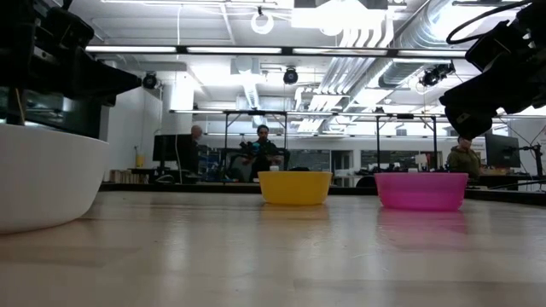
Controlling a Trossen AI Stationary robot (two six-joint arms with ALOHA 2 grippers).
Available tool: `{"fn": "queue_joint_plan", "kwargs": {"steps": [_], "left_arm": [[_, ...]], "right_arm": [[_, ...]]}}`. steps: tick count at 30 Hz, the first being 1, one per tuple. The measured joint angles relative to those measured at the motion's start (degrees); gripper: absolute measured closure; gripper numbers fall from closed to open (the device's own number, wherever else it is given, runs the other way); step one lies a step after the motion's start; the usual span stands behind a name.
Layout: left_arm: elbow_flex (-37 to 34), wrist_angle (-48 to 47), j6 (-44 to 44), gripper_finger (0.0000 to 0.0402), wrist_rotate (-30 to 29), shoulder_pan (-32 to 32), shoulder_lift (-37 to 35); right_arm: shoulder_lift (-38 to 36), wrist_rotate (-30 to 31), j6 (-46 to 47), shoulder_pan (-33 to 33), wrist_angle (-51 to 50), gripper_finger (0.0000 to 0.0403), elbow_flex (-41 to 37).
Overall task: Nest bowls inside each other
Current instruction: Stack the red bowl on the blue bowl
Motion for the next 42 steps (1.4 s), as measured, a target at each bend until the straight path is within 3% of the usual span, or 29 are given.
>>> {"fn": "queue_joint_plan", "kwargs": {"steps": [42], "left_arm": [[0.0, 0.1, 0.0, 0.0343, -0.1, 0.0, 0.0]], "right_arm": [[0.0, 0.0, 2.0, 0.0, 0.0, 0.0367, 0.0]]}}
